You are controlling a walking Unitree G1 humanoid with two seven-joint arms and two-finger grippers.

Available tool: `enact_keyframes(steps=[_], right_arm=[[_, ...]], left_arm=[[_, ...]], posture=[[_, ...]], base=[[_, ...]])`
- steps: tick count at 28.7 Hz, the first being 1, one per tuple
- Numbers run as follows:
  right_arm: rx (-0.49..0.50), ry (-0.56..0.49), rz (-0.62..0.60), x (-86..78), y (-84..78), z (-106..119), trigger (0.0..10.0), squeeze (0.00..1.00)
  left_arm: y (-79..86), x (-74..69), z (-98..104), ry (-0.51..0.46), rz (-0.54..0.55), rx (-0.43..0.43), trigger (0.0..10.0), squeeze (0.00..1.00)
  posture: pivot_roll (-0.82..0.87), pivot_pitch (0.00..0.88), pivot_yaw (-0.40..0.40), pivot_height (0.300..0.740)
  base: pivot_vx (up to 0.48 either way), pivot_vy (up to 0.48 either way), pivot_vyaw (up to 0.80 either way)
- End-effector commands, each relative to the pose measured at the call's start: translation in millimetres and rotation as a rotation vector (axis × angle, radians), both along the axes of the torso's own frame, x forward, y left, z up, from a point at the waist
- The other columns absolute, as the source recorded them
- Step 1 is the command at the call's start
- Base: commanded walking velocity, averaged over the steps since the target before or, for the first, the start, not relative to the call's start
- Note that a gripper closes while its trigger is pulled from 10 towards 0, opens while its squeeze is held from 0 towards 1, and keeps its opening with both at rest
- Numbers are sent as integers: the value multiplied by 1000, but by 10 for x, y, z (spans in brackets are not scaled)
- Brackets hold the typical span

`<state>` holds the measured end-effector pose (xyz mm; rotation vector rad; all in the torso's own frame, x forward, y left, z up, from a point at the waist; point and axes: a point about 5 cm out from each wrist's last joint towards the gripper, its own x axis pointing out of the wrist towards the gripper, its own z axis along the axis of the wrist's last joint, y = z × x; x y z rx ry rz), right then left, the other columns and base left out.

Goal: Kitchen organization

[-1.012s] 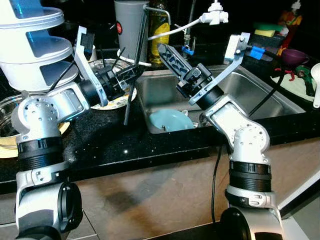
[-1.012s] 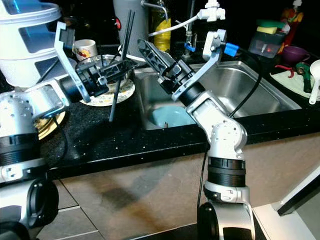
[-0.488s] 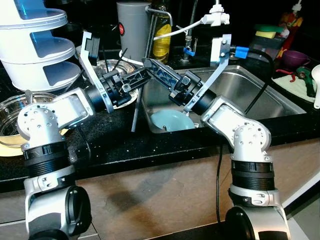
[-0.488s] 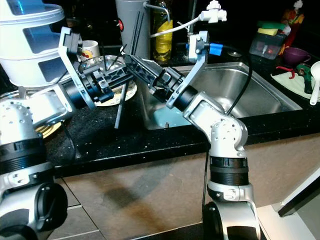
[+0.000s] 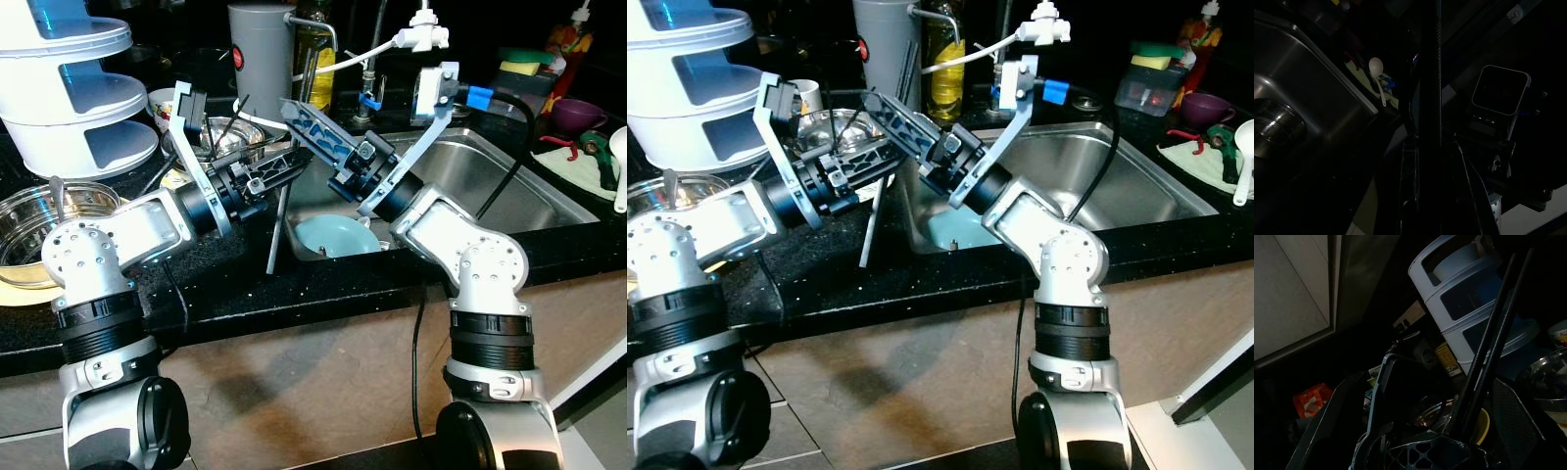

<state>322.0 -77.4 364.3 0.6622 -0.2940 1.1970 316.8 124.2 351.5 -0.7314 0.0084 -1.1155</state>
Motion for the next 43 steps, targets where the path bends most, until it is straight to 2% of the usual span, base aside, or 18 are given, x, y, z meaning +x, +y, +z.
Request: enact_keyframes(steps=[1,2,4,5,6,9,10,12,13,15,36,37,38,39,40,41,42,43], right_arm=[[2,-42,52,-84,38,65,10000,0],[0,-37,52,-78,37,59,6510,0],[-1,-32,52,-74,36,55,6510,0],[-1,-22,46,-60,33,47,2353,0],[-9,-13,45,-49,33,34,0,0],[-35,-7,39,-42,46,5,0,0],[-54,-9,37,-43,60,-12,2196,0],[-60,-11,35,-40,65,-15,2549,0],[-62,-12,33,-36,64,-15,1020,0],[-63,-11,33,-30,59,-12,0,0],[-65,-17,25,-12,18,-1,0,0],[-62,-14,16,-4,12,2,667,0],[-62,-13,8,1,7,4,3294,0],[-62,-11,4,4,5,5,10000,35],[-63,-10,2,5,4,6,10000,35],[-62,-8,2,4,4,7,10000,867],[-62,-8,2,4,4,7,10000,867],[-60,-7,4,1,5,10,10000,1000]], left_arm=[[-19,1,-57,28,0,14,0,0],[-28,4,-70,35,2,18,0,0],[-32,6,-78,40,3,21,0,0],[-38,9,-85,45,0,21,0,0],[-45,11,-91,50,-6,23,0,0],[-59,9,-99,56,-19,27,0,0],[-68,6,-106,57,-25,34,0,0],[-70,7,-112,59,-24,37,0,0],[-70,7,-115,61,-23,38,0,0],[-71,5,-119,64,-22,40,0,0],[-32,-36,-237,112,-42,94,0,0],[-31,-36,-240,113,-42,94,0,0],[-30,-35,-242,113,-42,95,0,0],[-29,-35,-245,114,-42,94,0,0],[-28,-35,-246,114,-42,94,0,0],[-25,-33,-248,115,-41,94,0,0],[-25,-33,-248,115,-41,94,0,0],[-23,-33,-250,115,-41,94,0,0]], posture=[[3,159,-3,740],[0,157,-1,740],[0,157,-1,740],[-2,157,0,740],[-2,156,0,740],[-2,156,0,740],[-2,154,-1,740],[-1,152,0,740],[-1,152,0,740],[-1,152,0,740],[-2,140,3,740],[-4,138,4,740],[-4,138,4,740],[-5,137,5,740],[-5,137,5,740],[-6,136,4,740],[-6,136,4,740],[-6,134,5,740]], base=[[0,0,0],[0,0,0],[0,0,0],[0,0,0],[0,0,0],[0,0,0],[0,0,0],[0,0,0],[0,0,0],[0,0,0],[0,0,0],[0,0,0],[0,0,0],[0,0,0],[0,0,0],[0,0,0],[0,0,0],[0,0,0]])
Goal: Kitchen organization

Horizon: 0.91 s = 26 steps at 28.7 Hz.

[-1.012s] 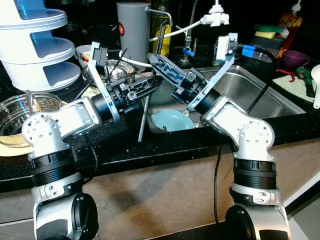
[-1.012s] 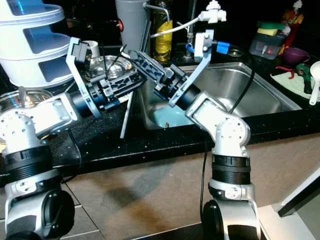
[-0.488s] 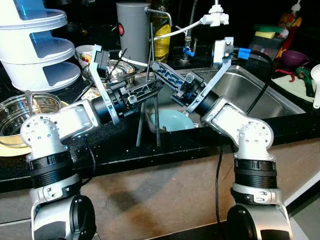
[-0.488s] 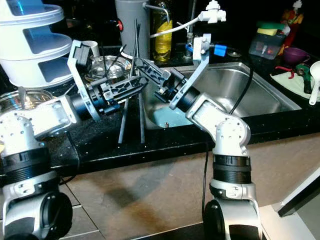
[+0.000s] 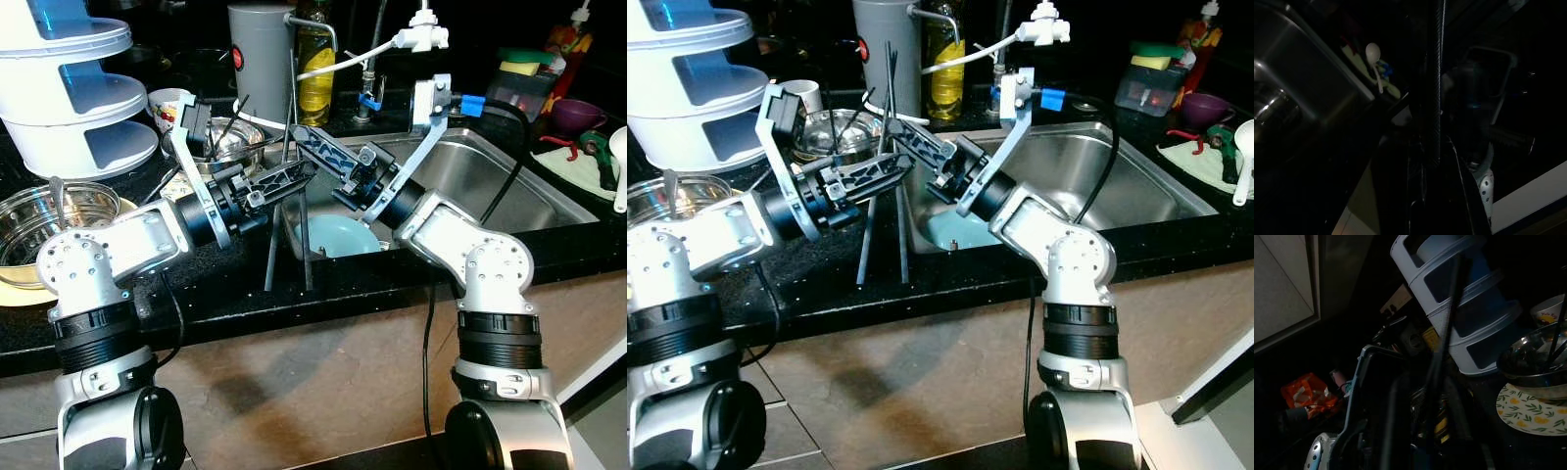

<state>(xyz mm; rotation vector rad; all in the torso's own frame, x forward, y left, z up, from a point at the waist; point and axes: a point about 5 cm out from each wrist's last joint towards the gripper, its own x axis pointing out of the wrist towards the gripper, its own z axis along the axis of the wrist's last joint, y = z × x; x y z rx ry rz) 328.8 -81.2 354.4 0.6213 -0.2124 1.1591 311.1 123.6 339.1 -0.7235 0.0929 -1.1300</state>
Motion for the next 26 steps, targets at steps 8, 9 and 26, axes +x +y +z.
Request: enact_keyframes(steps=[8,9,26], right_arm=[[13,-63,22,-69,63,117,10000,0],[11,-64,24,-71,65,118,10000,0],[-133,-72,65,-82,121,16,10000,0]], left_arm=[[-26,24,-130,59,-7,47,0,0],[-30,24,-130,59,-8,47,0,0],[-105,-6,-116,31,-48,71,0,0]], posture=[[-5,124,7,740],[-5,124,7,740],[-5,124,8,740]], base=[[0,0,0],[0,0,0],[0,0,0]])
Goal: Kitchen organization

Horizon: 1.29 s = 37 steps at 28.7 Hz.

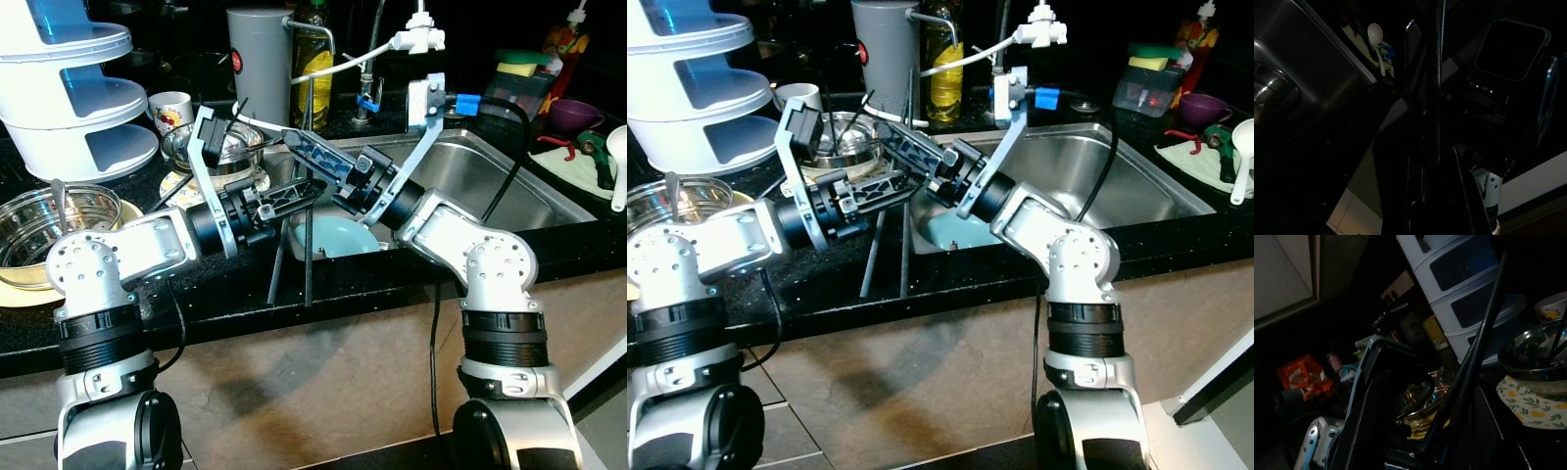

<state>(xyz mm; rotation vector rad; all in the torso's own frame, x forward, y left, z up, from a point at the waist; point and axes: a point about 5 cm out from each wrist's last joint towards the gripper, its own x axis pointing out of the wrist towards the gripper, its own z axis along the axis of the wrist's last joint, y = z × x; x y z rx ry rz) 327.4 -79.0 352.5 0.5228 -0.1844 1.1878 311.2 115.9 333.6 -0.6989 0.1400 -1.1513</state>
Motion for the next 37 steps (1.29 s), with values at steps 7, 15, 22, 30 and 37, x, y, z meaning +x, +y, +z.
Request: enact_keyframes(steps=[7,15,22,30,37], right_arm=[[-44,-9,54,-36,95,16,10000,0],[-29,-7,60,-37,92,35,510,0],[-34,-12,44,-31,79,43,10000,0],[-33,-17,25,-13,46,58,10000,0],[-27,-20,15,5,0,91,10000,0]], left_arm=[[-25,-21,-50,9,-15,39,0,0],[-24,-20,-49,8,-11,39,0,0],[-11,-8,-55,10,5,36,0,0],[18,-1,-64,12,16,37,0,0],[37,10,-64,14,22,39,0,0]], posture=[[-4,126,6,740],[-4,126,6,740],[-4,126,6,740],[-4,126,6,740],[-4,127,6,740]], base=[[0,0,0],[0,0,0],[0,0,0],[0,0,0],[0,0,0]])
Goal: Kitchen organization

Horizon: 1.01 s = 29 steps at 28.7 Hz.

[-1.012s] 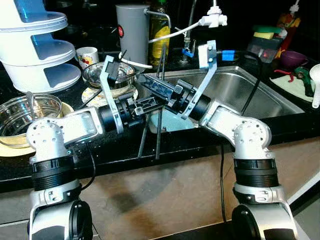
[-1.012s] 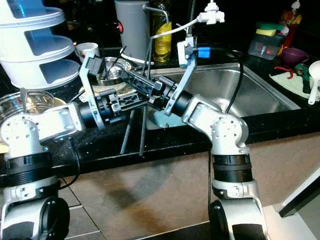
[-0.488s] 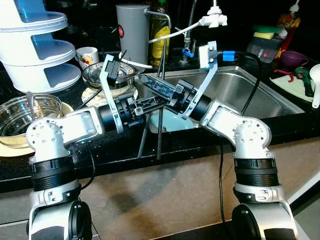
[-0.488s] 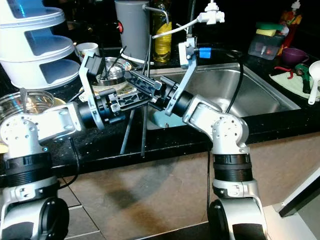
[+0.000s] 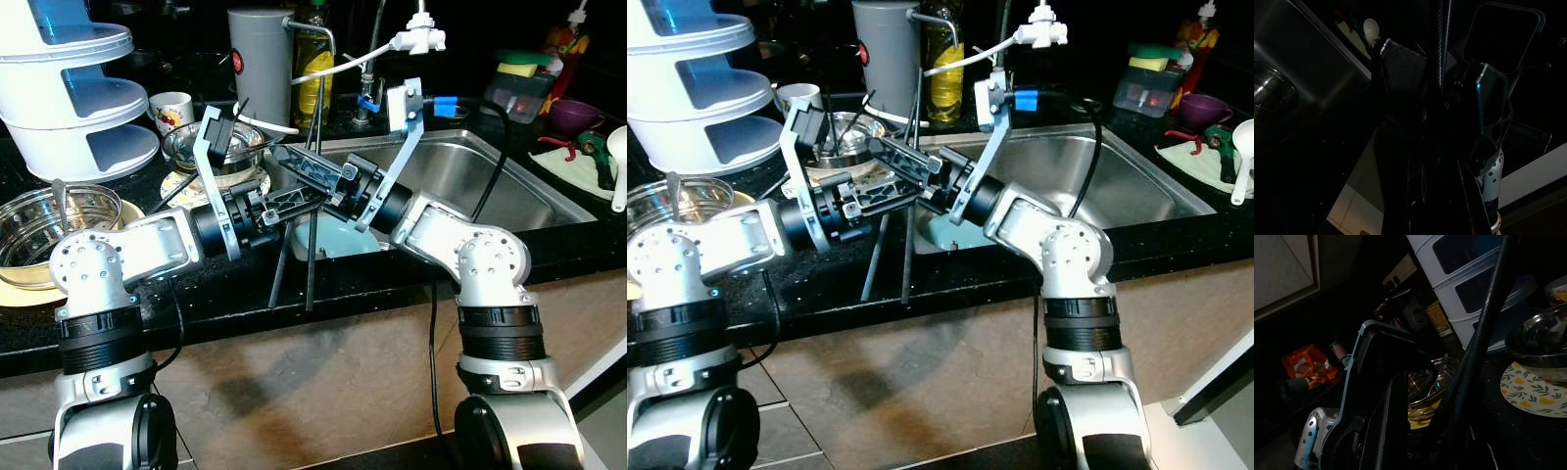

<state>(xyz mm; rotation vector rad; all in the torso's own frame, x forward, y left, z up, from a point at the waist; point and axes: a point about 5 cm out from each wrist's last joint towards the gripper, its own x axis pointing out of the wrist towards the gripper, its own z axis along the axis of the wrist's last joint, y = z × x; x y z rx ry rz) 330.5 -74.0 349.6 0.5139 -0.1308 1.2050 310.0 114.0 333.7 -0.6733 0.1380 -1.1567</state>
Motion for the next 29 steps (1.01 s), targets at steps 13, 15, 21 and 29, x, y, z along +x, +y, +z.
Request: enact_keyframes(steps=[13,15,21,29], right_arm=[[-9,-58,-15,-23,-99,118,10000,0],[-11,-57,-18,-21,-106,117,10000,0],[-5,-55,-10,-21,-115,116,0,0],[1,-63,-12,-21,-127,126,0,0]], left_arm=[[81,29,-57,23,37,22,0,0],[84,30,-57,23,39,23,0,0],[95,34,-59,24,42,26,0,0],[90,35,-70,31,39,29,0,0]], posture=[[-5,128,7,740],[-5,127,7,740],[-3,129,7,740],[-4,131,8,740]], base=[[0,0,0],[0,0,0],[0,0,0],[0,0,0]])
